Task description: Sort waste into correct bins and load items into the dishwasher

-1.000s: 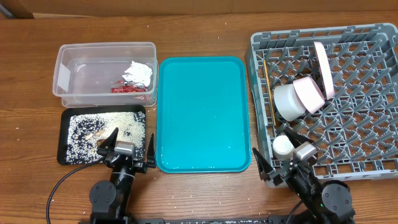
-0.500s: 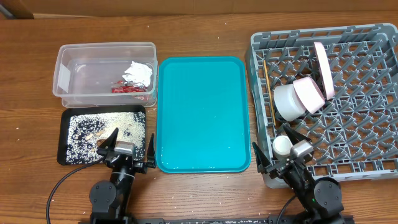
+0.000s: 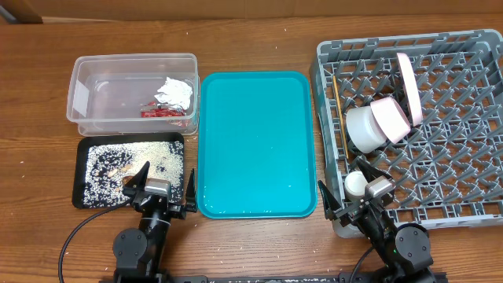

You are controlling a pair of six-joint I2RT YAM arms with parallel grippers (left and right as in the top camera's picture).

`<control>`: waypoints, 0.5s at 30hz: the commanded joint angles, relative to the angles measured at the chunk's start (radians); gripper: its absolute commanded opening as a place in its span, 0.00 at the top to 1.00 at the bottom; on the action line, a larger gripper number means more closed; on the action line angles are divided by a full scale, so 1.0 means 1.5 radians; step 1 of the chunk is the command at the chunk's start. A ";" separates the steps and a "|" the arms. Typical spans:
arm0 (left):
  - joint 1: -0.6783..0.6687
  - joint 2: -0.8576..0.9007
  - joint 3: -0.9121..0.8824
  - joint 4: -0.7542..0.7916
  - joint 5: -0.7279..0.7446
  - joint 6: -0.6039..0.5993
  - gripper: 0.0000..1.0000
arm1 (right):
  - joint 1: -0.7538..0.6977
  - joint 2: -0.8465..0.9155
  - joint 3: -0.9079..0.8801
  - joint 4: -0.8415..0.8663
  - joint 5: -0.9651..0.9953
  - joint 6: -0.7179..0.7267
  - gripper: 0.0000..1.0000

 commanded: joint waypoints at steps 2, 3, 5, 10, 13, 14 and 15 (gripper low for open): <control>0.002 -0.006 -0.003 0.000 0.002 -0.004 0.00 | -0.002 -0.005 -0.007 0.003 0.002 -0.001 0.00; 0.002 -0.006 -0.003 0.000 0.002 -0.004 0.00 | -0.002 -0.005 -0.007 0.003 0.002 -0.001 0.00; 0.002 -0.006 -0.003 0.000 0.002 -0.004 0.00 | -0.002 -0.005 -0.007 0.003 0.002 -0.001 0.00; 0.002 -0.006 -0.003 0.000 0.002 -0.004 0.00 | -0.002 -0.005 -0.007 0.003 0.002 -0.001 0.00; 0.002 -0.006 -0.003 0.000 0.002 -0.004 0.00 | 0.005 -0.005 -0.007 0.003 0.002 -0.001 0.00; 0.002 -0.006 -0.003 0.000 0.002 -0.004 0.00 | 0.008 -0.005 -0.007 0.003 0.002 -0.001 0.00; 0.002 -0.006 -0.003 0.000 0.002 -0.004 0.00 | 0.008 -0.005 -0.007 0.003 0.002 -0.001 0.00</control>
